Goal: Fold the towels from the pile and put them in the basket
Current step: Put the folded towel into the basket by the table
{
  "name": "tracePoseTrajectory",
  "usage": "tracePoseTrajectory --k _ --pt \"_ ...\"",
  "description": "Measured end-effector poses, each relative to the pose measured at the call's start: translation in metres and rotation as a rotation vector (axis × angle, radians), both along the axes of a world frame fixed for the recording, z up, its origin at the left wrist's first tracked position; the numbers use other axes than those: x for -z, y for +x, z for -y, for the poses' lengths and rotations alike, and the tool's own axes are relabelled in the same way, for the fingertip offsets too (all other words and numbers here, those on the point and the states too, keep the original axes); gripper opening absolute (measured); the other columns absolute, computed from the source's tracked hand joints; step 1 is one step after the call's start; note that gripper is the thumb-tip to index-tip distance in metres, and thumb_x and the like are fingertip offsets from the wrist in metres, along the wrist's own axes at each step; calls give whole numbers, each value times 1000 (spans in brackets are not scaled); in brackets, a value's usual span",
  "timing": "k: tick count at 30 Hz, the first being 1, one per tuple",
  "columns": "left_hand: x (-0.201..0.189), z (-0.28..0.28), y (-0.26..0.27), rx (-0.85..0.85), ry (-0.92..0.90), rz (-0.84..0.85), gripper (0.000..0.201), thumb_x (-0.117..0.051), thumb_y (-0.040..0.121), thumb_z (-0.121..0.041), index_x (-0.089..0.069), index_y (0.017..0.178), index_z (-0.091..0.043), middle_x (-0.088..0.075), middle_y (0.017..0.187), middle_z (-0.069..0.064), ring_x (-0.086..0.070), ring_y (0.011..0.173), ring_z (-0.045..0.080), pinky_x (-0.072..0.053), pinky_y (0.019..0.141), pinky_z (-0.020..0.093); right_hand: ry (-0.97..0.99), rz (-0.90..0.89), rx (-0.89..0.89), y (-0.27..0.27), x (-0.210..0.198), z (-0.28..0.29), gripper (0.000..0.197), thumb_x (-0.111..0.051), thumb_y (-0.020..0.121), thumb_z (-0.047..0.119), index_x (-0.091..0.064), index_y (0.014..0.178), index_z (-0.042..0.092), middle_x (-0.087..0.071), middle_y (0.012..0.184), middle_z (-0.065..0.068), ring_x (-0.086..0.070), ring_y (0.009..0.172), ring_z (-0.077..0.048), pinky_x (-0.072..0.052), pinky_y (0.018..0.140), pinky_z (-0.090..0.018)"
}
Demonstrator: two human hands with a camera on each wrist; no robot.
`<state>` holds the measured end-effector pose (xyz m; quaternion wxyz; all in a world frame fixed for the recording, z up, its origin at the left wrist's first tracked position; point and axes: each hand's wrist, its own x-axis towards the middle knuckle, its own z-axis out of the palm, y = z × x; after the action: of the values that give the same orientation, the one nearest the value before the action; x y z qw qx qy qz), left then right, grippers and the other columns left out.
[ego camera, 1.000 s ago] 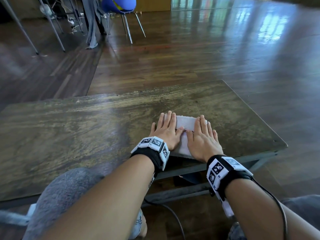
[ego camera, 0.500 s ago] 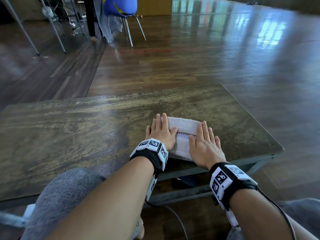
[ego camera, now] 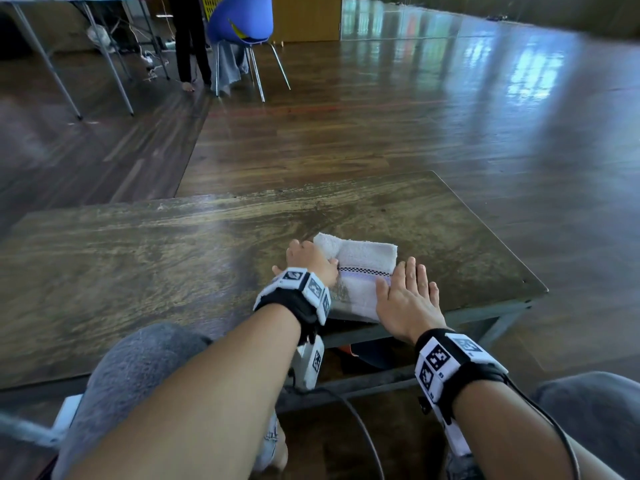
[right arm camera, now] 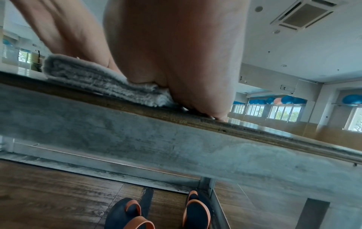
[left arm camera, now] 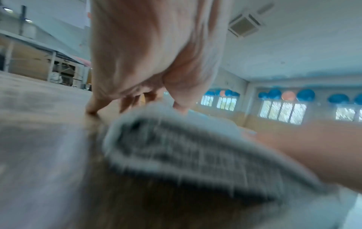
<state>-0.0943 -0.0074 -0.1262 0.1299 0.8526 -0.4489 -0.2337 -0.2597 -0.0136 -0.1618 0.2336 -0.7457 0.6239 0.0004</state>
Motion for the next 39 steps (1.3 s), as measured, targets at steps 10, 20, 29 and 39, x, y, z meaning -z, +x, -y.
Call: tracePoseTrajectory --k 10,20,29,39 --pt "-105 -37 18 110 -321 -416 48 -78 82 -34 -61 118 -7 -68 113 10 -66 102 27 -53 94 48 168 511 172 17 -66 0 92 -24 96 74 -46 146 -1 -48 149 -23 -49 135 -35 -38 112 -45" --pt "-190 -150 103 -64 -738 -595 48 -79 83 -15 -60 123 3 -71 115 17 -69 106 33 -52 98 54 314 1135 -59 104 -182 -45 30 -65 98 28 -70 104 -2 -77 98 -14 -75 78 -23 -61 68 -36" --pt "-154 -329 205 -443 -927 -569 39 -75 86 -28 -67 117 -6 -76 105 8 -72 90 20 -59 76 35 201 567 -712 261 -228 -154 40 -54 103 35 -65 120 1 -70 117 -13 -68 105 -29 -57 93 -43" --pt "33 -460 241 -903 -468 -662 15 -70 89 -10 -63 101 -7 -68 95 10 -64 77 19 -55 64 30 582 153 -797 345 -47 -260 33 -59 97 11 -58 126 -4 -66 118 -18 -68 99 -31 -58 77 -35"
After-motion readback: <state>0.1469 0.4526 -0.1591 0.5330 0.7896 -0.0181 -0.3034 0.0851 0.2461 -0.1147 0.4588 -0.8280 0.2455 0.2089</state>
